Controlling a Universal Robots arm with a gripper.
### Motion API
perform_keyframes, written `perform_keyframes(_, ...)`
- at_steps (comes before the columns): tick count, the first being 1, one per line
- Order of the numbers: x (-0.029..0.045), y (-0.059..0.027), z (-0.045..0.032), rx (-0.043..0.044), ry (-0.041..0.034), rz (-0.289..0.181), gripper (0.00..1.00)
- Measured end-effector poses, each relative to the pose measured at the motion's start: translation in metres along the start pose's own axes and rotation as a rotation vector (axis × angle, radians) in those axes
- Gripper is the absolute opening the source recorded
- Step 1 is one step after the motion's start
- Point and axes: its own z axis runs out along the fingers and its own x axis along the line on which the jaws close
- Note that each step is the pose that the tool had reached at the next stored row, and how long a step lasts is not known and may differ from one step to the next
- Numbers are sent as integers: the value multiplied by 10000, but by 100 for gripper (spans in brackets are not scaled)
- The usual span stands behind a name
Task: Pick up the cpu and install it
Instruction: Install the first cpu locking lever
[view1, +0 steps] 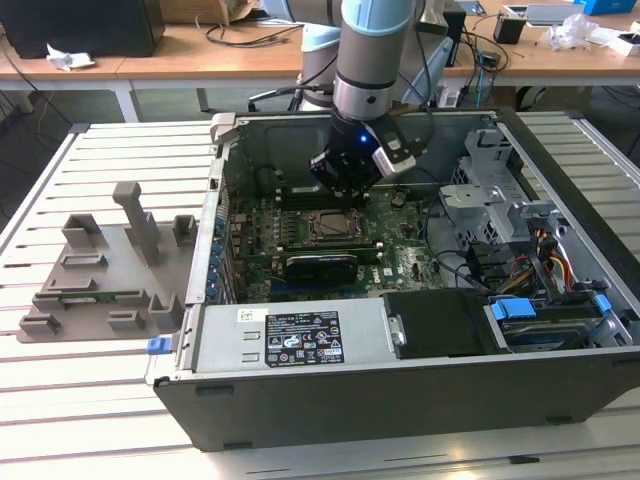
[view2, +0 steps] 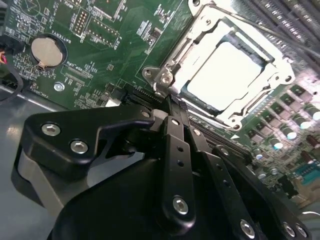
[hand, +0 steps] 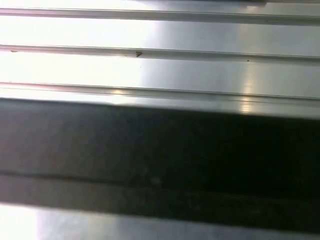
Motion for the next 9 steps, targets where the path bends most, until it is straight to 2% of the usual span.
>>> perform_keyframes(3,4,-26,-14,204,11,11,11)
perform_keyframes(5,8,-59,-15,255,10,16,11)
perform_keyframes(9,18,-156,-18,277,11,17,11)
